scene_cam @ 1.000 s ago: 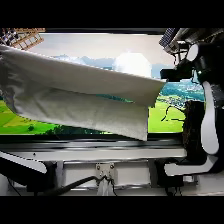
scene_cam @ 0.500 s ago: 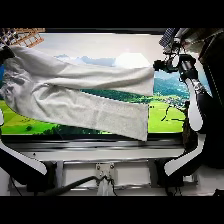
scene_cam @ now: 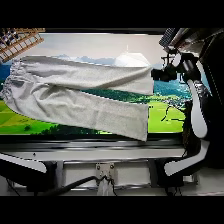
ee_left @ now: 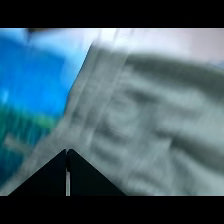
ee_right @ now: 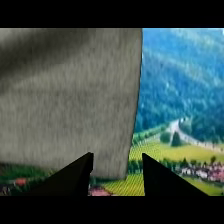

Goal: Fold the clothes and pants, and hang the long-sleeved shirts on hangers.

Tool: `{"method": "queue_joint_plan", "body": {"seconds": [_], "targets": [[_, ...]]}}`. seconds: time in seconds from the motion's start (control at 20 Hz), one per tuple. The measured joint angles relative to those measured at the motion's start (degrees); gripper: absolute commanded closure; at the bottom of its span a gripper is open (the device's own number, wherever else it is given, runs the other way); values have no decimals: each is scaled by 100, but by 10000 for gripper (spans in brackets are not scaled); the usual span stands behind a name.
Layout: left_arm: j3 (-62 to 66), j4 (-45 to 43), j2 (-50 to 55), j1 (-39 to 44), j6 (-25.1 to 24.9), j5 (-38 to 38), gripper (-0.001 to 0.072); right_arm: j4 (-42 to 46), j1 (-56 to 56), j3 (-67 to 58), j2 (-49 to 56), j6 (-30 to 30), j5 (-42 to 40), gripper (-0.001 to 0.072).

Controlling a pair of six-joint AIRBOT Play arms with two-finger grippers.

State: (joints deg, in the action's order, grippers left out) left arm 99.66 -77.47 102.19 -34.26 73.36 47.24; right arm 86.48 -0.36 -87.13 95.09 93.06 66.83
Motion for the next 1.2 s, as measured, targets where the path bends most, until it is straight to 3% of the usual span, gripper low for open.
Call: {"method": "queue_joint_plan", "body": {"seconds": [0.1, 0.2, 0.5, 0.75, 1.2], "targets": [[-439, -83, -273, -402, 291, 518, 617, -61, 168, 859, -627, -63, -31, 350], [-970, 46, -529, -752, 466, 634, 331, -151, 343, 1749, -1287, -81, -229, 350], [-1812, 780, -520, -1187, 586, 529, 332, -426, 710, 3316, -2581, -59, -529, 350], [-1923, 1239, -310, -1108, 468, 74, 353, -627, 774, 3580, -3010, 33, -579, 350], [-1947, 1215, -151, -1069, 229, -310, 352, -706, 785, 3639, -3335, 184, -411, 350]]}}
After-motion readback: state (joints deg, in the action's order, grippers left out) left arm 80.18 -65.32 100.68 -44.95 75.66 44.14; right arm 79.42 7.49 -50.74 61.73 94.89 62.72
